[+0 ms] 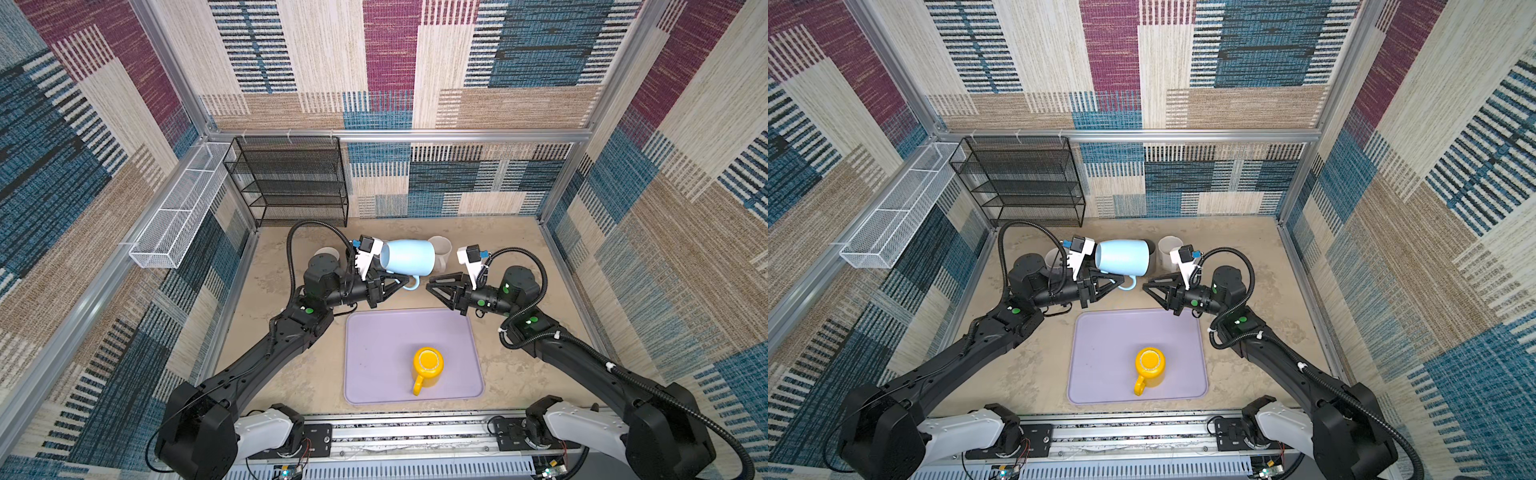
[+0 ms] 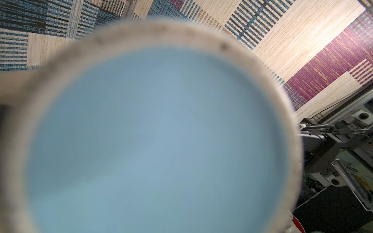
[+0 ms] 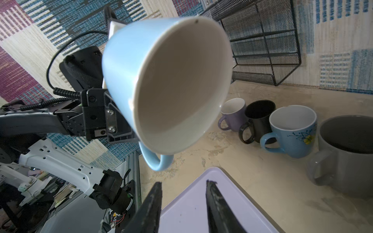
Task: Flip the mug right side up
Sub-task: 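Grasp the light-blue mug with the right gripper beside the left gripper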
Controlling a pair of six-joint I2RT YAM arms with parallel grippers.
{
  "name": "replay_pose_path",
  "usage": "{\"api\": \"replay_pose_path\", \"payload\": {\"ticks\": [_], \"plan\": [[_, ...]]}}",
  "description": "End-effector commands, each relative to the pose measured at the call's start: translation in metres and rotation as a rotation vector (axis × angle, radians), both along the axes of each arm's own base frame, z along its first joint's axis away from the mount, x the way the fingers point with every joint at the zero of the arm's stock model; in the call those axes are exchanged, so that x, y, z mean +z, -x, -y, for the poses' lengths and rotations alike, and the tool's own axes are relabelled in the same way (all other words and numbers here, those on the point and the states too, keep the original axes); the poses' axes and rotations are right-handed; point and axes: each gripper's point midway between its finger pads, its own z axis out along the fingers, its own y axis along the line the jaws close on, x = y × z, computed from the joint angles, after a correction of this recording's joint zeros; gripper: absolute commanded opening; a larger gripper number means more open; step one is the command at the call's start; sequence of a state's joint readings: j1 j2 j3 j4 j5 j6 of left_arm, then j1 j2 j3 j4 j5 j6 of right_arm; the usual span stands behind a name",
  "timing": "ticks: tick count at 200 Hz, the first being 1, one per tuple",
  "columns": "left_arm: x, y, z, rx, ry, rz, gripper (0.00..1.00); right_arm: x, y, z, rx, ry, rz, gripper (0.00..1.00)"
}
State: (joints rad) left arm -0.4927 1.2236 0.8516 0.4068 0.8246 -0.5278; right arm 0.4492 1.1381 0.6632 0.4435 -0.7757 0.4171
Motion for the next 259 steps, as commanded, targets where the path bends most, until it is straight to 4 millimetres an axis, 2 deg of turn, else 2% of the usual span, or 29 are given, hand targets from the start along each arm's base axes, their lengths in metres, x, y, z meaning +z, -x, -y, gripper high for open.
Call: {"api": "replay_pose_path", "payload": {"ticks": [1, 65, 74, 113, 259], "plan": [[0.027, 0.007, 0.001, -0.04, 0.076, 0.104, 0.0, 0.021, 0.007, -0.006, 0.049, -0.055, 0.058, 0.39], [0.025, 0.012, 0.001, -0.064, 0.087, 0.109, 0.0, 0.035, 0.012, -0.012, 0.087, -0.098, 0.078, 0.39], [0.033, 0.014, 0.001, -0.073, 0.109, 0.144, 0.0, 0.037, 0.012, -0.013, 0.091, -0.104, 0.082, 0.39], [0.032, 0.016, 0.004, -0.1, 0.12, 0.136, 0.0, 0.043, 0.015, -0.018, 0.111, -0.124, 0.092, 0.39], [0.029, 0.024, 0.009, -0.147, 0.124, 0.143, 0.0, 0.063, 0.019, -0.028, 0.173, -0.212, 0.1, 0.32]]}}
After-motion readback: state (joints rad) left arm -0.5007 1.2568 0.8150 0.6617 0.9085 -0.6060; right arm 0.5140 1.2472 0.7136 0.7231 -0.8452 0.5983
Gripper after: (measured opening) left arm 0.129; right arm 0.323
